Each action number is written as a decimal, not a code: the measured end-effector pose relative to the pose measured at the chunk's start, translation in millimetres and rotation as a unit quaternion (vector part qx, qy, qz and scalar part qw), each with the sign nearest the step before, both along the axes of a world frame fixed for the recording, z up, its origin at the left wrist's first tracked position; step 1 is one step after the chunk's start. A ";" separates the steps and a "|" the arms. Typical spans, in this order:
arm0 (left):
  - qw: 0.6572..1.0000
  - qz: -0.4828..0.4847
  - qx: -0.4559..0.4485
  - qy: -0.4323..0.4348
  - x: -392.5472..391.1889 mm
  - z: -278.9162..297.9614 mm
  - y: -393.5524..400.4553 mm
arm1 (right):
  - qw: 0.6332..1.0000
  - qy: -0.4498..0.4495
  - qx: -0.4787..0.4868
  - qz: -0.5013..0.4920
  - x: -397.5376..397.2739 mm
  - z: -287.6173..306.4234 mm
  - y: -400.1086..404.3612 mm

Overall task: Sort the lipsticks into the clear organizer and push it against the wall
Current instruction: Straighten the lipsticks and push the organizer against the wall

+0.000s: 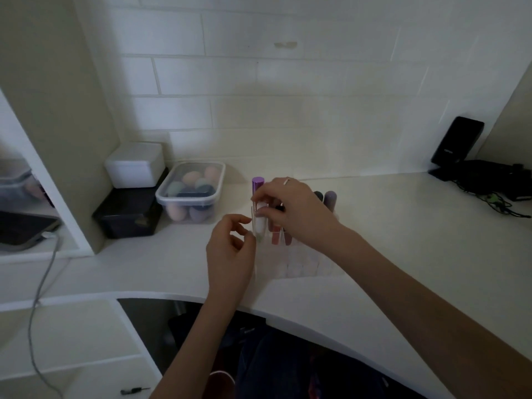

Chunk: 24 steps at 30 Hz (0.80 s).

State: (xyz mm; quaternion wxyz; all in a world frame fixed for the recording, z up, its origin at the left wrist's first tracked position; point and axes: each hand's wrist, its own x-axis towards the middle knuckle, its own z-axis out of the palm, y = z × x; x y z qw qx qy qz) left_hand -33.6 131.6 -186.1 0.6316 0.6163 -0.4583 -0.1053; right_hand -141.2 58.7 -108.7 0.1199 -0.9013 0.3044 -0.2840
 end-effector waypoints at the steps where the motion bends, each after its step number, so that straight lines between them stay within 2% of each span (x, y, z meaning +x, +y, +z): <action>1: 1.000 0.000 0.001 -0.005 0.2 -0.5 -0.5 | 1.000 -0.007 0.003 -0.011 -0.7 -0.9 0.6; 9: 1.000 -0.001 0.009 -0.014 1.8 -2.3 1.3 | 0.998 -0.057 -0.019 -0.027 -7.4 0.4 2.2; 13: 1.000 -0.004 0.001 -0.005 1.1 -2.5 2.6 | 0.989 -0.133 0.043 -0.052 -30.8 7.3 -2.2; 16: 1.000 0.010 -0.015 -0.014 -0.7 -2.0 2.7 | 0.992 -0.100 0.075 -0.034 -41.8 6.7 -2.2; 20: 0.999 0.002 -0.010 -0.032 -0.7 -1.9 1.0 | 0.999 -0.025 0.028 -0.028 -32.1 -1.9 -5.8; 24: 1.000 0.006 -0.003 -0.021 0.3 -3.0 1.6 | 0.998 -0.015 0.018 -0.053 -23.9 -6.3 -10.1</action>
